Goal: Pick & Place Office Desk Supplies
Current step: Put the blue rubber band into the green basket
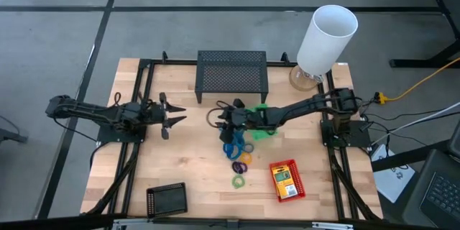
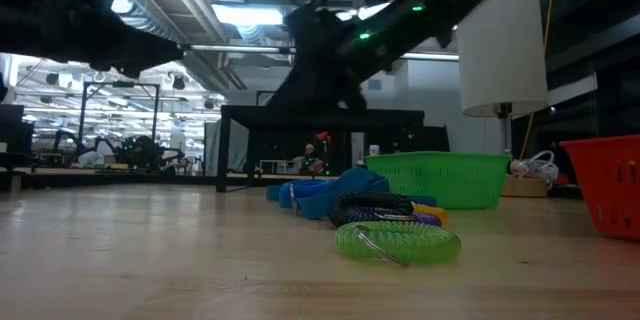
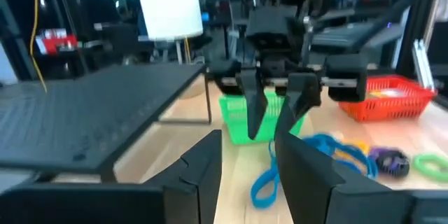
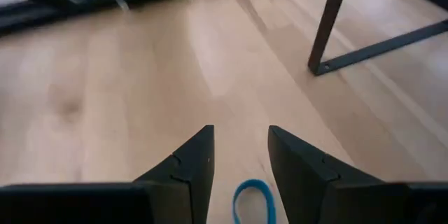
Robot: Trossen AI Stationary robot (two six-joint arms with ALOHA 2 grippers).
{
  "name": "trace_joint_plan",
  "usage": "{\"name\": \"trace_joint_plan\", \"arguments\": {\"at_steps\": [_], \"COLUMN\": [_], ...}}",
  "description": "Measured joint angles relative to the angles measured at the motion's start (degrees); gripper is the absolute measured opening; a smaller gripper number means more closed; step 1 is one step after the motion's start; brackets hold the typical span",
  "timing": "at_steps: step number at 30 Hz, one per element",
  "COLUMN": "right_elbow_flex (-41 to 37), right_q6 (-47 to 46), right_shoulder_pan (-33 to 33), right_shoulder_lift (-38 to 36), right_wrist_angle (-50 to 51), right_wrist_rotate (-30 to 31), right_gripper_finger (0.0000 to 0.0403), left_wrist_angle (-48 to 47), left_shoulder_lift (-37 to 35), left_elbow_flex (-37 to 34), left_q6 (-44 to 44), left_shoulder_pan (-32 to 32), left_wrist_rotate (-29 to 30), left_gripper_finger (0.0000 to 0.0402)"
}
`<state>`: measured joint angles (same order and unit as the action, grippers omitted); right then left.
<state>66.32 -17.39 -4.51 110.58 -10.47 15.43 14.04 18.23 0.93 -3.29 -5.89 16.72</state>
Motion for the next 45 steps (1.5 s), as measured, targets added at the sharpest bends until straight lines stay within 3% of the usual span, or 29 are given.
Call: {"name": "trace_joint_plan", "arguments": {"at_steps": [5,7,14,36,39,45], "right_elbow_flex": [9.6,11.6,13.2,13.1,13.1,13.1], "right_q6": [0.0,0.1,1.5,-3.2,-3.2,-3.0], "right_shoulder_pan": [1.7,2.0,1.9,2.9,3.3,3.9], "right_shoulder_lift": [4.6,5.8,7.3,11.9,11.9,11.9], "right_wrist_angle": [20.3,23.1,24.0,24.2,23.8,22.4], "right_wrist_rotate": [1.4,1.2,-6.5,-9.0,-8.4,-7.8], "right_gripper_finger": [0.0135,0.0135,0.0135,0.0133,0.0112,0.0011], "left_wrist_angle": [-4.1,-3.9,-1.9,-1.4,-1.4,-1.4], "left_shoulder_lift": [-0.7,-0.7,-0.8,-0.8,-0.8,-0.8], "left_elbow_flex": [0.0,-0.1,-0.1,-0.3,-0.3,-0.3], "left_q6": [3.4,3.4,2.6,0.3,0.3,0.4], "left_shoulder_pan": [0.0,0.0,0.0,0.0,0.0,0.0], "left_wrist_rotate": [0.5,0.7,0.8,0.8,0.8,0.8], "left_gripper_finger": [0.0129,0.0129,0.0129,0.0129,0.0129,0.0129]}}
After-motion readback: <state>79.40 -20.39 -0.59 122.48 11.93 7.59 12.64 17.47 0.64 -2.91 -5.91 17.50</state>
